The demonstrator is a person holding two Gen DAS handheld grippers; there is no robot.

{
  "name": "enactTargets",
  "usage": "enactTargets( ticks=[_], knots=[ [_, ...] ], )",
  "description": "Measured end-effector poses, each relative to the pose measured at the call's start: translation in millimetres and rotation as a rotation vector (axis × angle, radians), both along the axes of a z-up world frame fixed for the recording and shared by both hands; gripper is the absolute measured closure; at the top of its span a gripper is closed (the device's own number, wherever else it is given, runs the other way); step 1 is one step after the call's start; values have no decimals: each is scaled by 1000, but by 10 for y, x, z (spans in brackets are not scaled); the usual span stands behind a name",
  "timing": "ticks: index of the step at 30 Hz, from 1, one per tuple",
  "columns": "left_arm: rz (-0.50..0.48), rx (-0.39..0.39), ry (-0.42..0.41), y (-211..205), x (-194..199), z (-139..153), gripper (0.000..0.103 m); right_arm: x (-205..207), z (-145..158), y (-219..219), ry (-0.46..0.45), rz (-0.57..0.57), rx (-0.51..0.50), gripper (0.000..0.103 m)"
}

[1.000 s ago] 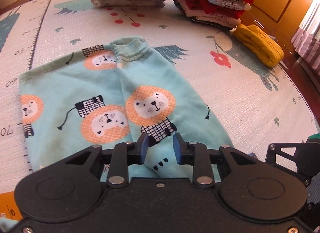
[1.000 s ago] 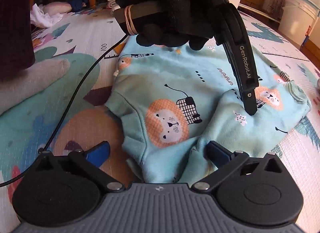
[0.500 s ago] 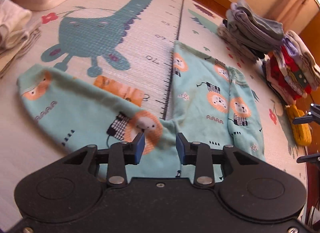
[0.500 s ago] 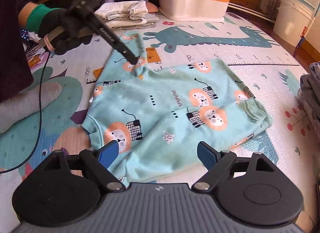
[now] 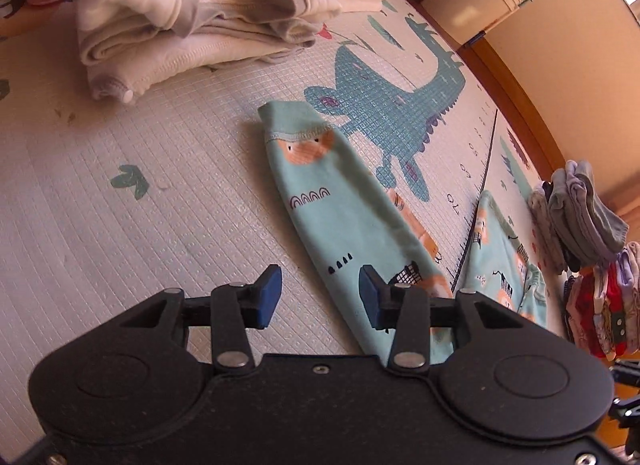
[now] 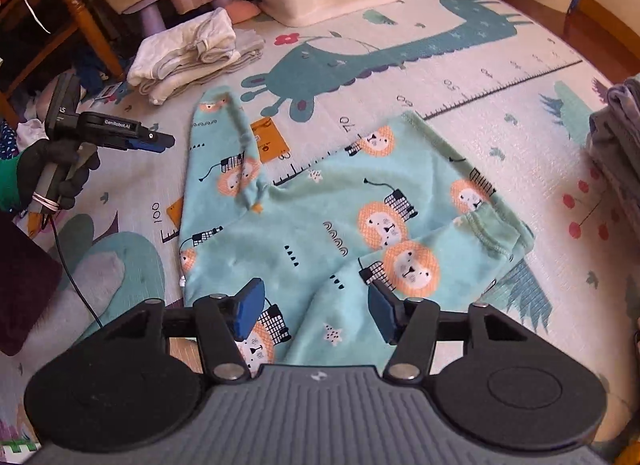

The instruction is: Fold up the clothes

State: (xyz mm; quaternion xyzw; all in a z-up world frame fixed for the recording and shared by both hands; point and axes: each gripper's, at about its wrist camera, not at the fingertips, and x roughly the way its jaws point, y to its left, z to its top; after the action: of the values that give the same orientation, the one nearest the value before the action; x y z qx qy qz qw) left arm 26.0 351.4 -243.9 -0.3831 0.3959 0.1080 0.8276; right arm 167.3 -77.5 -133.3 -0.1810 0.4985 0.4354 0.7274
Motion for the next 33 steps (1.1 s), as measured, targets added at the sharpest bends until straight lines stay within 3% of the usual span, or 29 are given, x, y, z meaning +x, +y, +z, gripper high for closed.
enactTargets(
  ticks=[5, 9, 11, 19, 25, 29, 30, 31, 33],
  knots=[
    [78, -63, -33, 154, -82, -97, 62, -269, -580, 12, 55, -135, -72, 52],
    [136, -101, -56, 354, -99, -181, 62, -399, -725, -80, 65, -360, -3, 51],
    [171, -113, -71, 464, -101, -214, 62, -482, -772, -89, 128, -459, 51, 51],
    [189, -166, -153, 669, 117, -334, 62, -866, -647, 290, 216, -495, 195, 49],
    [221, -177, -193, 674, 285, -374, 65, -913, -648, 462, 264, -474, 220, 46],
    [211, -197, -179, 618, 321, -395, 80, -808, -599, 493, 276, -491, 265, 45],
    [211, -195, -179, 604, 322, -393, 94, -777, -585, 496, 277, -498, 276, 45],
    [213, -189, -182, 594, 315, -379, 99, -747, -571, 496, 278, -504, 289, 45],
    [210, -171, -199, 579, 288, -310, 101, -697, -551, 503, 282, -516, 311, 45]
  ],
)
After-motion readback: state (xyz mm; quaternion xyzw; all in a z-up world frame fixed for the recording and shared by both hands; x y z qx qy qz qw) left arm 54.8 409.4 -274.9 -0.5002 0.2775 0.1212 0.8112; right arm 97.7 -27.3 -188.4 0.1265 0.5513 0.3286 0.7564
